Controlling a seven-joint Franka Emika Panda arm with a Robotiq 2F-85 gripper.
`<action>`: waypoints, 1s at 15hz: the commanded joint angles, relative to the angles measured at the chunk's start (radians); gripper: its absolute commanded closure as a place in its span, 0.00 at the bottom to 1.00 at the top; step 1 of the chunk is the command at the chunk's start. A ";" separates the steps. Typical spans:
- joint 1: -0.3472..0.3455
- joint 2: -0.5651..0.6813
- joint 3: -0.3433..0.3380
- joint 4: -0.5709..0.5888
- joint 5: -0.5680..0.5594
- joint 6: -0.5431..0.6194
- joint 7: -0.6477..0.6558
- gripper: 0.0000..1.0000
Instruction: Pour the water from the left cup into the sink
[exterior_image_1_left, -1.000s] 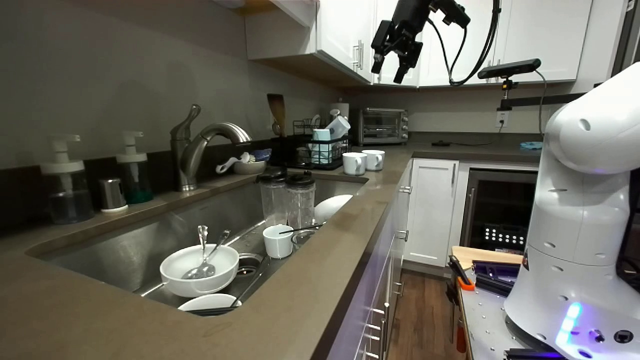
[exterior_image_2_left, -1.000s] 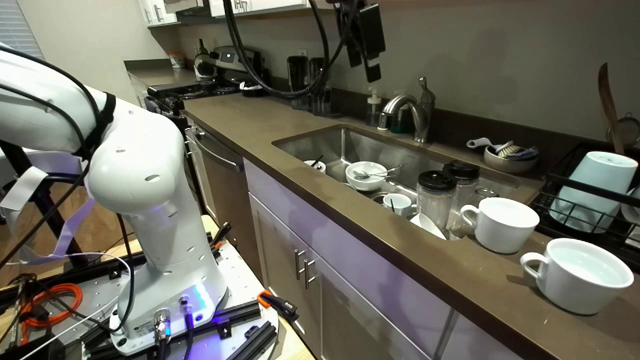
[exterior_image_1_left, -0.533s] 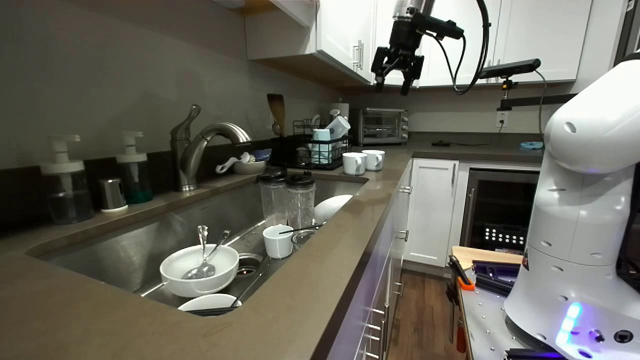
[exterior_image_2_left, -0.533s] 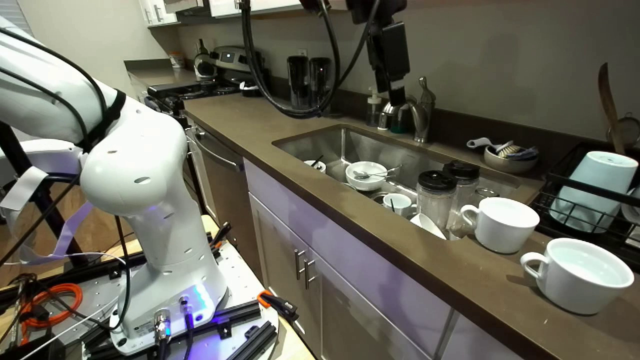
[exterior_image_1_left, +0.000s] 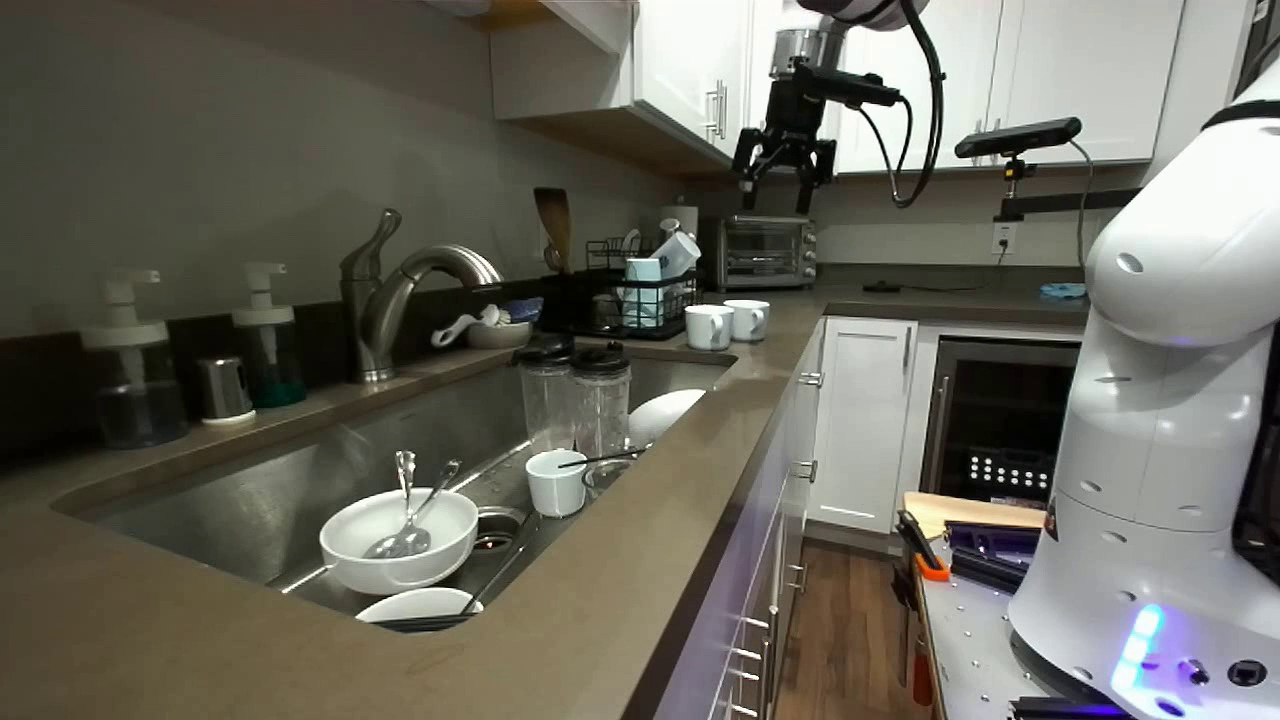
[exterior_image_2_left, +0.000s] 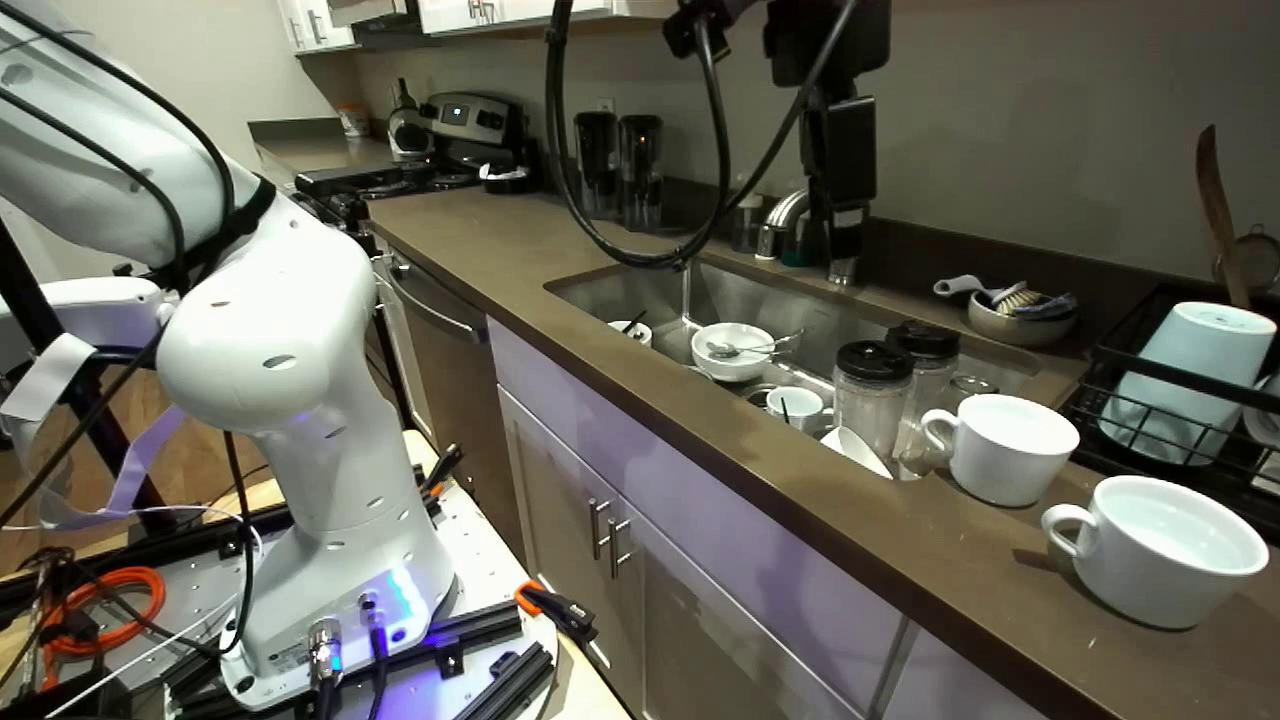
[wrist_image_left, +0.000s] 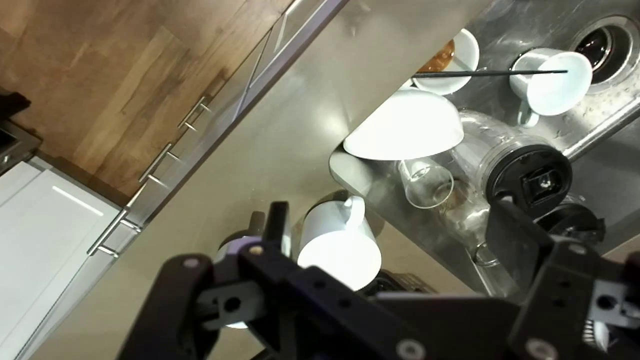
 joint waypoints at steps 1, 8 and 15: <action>0.003 0.116 -0.020 0.073 0.041 0.041 0.023 0.00; 0.010 0.271 -0.017 0.104 0.028 0.138 0.071 0.00; 0.025 0.327 -0.027 0.085 0.021 0.127 0.078 0.00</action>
